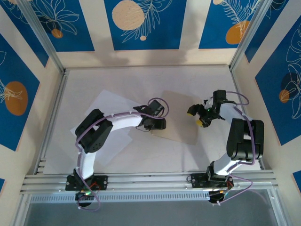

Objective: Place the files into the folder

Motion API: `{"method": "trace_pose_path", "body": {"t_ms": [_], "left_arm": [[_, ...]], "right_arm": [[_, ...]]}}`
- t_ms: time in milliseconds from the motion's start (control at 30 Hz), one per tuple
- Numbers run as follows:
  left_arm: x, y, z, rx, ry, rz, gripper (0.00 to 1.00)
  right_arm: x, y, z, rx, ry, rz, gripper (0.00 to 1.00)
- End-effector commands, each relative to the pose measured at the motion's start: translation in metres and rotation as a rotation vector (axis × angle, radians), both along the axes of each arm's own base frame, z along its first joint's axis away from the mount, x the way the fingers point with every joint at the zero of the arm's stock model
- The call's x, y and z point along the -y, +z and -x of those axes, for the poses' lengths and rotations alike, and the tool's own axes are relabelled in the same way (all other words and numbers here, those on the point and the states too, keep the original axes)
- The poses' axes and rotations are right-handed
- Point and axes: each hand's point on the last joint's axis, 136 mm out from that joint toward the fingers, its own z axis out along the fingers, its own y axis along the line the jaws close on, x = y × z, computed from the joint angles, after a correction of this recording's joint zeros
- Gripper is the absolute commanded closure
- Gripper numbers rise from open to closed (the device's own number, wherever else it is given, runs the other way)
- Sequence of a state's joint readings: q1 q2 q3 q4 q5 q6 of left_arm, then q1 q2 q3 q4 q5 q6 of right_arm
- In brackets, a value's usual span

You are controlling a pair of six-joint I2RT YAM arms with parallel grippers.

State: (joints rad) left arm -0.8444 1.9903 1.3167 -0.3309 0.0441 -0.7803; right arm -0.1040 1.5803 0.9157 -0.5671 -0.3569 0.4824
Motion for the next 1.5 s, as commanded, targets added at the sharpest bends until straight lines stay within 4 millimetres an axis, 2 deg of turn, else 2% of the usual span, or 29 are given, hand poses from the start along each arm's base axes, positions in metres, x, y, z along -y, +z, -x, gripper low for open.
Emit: {"method": "trace_pose_path", "body": {"t_ms": [0, 333, 900, 1333, 1467], "left_arm": [[-0.022, -0.012, 0.015, -0.083, 0.024, -0.06, 0.39], [-0.023, -0.013, 0.016, -0.089, 0.02, -0.062, 0.39], [-0.021, -0.012, 0.016, -0.095, 0.014, -0.051, 0.37], [-0.02, -0.011, 0.015, -0.096, 0.015, -0.048, 0.37], [-0.02, -0.01, 0.015, -0.096, 0.016, -0.047, 0.37]], "right_arm": [[-0.003, -0.006, 0.01, -0.022, 0.02, 0.008, 0.23], [0.009, -0.028, 0.018, -0.087, 0.015, 0.111, 0.24], [0.012, -0.046, 0.024, -0.134, 0.027, 0.148, 0.24], [0.016, -0.045, 0.028, -0.152, 0.043, 0.216, 0.24], [0.017, -0.04, 0.027, -0.146, 0.037, 0.227, 0.24]]}}
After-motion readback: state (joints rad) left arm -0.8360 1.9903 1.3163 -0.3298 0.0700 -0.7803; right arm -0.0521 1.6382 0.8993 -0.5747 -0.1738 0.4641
